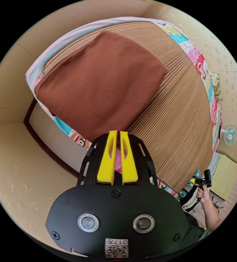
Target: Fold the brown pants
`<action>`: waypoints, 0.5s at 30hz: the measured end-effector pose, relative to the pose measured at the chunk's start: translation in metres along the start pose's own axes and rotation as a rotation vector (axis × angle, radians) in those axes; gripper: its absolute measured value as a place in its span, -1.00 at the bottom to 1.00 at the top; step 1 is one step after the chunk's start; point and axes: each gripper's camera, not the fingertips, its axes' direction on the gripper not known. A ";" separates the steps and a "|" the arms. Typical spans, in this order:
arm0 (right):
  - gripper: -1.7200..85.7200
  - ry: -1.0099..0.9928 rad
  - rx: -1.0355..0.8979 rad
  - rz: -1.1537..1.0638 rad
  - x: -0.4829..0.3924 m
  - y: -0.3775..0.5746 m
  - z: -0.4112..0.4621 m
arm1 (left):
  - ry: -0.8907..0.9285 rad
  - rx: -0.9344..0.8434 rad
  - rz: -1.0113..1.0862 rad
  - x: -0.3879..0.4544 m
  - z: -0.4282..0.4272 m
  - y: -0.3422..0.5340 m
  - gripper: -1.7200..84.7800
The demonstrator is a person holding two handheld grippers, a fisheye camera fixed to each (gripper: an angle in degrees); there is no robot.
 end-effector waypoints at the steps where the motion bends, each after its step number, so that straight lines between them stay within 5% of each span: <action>1: -0.95 -0.046 0.084 -0.010 -0.003 0.019 -0.013 | 0.029 0.052 0.023 0.010 -0.004 0.013 -0.84; 9: -0.95 -0.169 0.244 0.068 -0.019 0.103 0.034 | -0.362 0.065 0.230 0.069 0.046 -0.055 -0.57; 15: -0.95 -0.076 0.177 -0.072 -0.098 0.121 0.110 | -0.655 -0.057 0.449 0.073 0.135 -0.089 -0.65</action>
